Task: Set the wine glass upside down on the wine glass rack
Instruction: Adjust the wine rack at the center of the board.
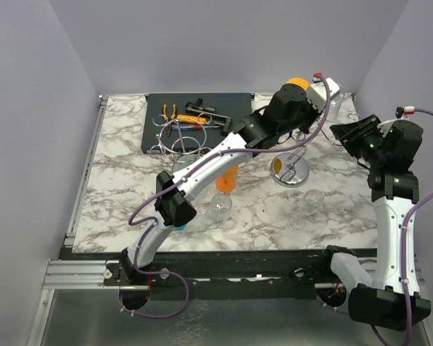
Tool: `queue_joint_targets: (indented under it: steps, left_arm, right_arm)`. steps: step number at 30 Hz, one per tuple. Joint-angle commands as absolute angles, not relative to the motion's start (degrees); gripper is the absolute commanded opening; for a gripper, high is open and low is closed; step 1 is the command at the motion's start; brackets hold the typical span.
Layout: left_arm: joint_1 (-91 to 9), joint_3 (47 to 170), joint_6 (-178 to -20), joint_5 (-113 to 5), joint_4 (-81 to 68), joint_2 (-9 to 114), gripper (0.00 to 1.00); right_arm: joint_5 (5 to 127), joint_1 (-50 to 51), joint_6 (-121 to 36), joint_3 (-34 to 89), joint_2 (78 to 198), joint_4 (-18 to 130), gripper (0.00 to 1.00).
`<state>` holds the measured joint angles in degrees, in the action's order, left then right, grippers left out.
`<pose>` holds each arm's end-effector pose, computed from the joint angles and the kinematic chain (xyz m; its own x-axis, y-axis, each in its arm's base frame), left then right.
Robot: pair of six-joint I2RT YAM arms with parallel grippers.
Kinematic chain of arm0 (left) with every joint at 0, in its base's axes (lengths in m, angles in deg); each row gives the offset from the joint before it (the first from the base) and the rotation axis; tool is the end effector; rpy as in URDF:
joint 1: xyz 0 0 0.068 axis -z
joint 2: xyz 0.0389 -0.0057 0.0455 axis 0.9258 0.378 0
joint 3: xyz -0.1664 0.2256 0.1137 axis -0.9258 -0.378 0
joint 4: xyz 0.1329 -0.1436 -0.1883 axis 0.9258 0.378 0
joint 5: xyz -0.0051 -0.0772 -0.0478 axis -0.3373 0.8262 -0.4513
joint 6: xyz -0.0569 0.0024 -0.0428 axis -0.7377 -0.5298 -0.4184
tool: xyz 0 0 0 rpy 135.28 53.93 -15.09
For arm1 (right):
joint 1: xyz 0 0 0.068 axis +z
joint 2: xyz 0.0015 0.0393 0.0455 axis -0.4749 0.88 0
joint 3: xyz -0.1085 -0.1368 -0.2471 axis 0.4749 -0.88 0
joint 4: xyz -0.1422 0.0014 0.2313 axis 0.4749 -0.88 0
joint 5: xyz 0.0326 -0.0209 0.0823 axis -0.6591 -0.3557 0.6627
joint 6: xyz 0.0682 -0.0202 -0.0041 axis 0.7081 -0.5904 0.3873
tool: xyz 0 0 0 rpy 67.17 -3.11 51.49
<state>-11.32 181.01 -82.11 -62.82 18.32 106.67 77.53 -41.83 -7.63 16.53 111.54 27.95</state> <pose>0.3150 -0.4741 0.4503 0.0069 0.1547 -0.9879 0.8288 0.5519 0.0922 0.2117 -0.0315 0.4160 -0.2807 0.7153 -0.6400 0.1503 0.6913 0.7067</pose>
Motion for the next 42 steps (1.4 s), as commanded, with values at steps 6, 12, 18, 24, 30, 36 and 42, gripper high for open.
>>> queue_joint_targets:
  steps: [6,12,18,24,30,36,42]
  left_arm:
    - [-10.2,179.5,-79.7,-61.5,11.4,105.6,0.01]
    - [-10.3,178.0,-77.1,-61.6,9.3,105.1,0.00]
    - [-10.2,177.1,-73.5,-61.6,5.2,104.9,0.00]
    - [-10.2,173.7,-70.6,-61.5,0.0,103.1,0.00]
    - [-9.4,171.4,-66.3,-60.4,-3.3,101.4,0.00]
    - [-7.8,168.9,-63.2,-59.9,-5.4,99.9,0.00]
    - [-6.8,167.3,-60.6,-60.4,-7.0,99.6,0.00]
  right_arm:
    - [80.5,-42.1,-4.8,10.2,111.9,40.8,0.21]
    - [78.8,-42.1,-7.4,13.3,115.8,43.0,0.36]
    - [78.5,-42.1,-8.5,14.3,119.6,45.1,0.34]
    - [77.4,-42.1,-9.9,12.6,120.4,48.9,0.32]
    - [78.7,-42.1,-9.8,12.1,121.2,52.9,0.26]
    - [79.7,-42.1,-9.5,11.7,120.2,52.6,0.40]
    - [78.1,-42.1,-8.6,11.5,118.7,52.1,0.49]
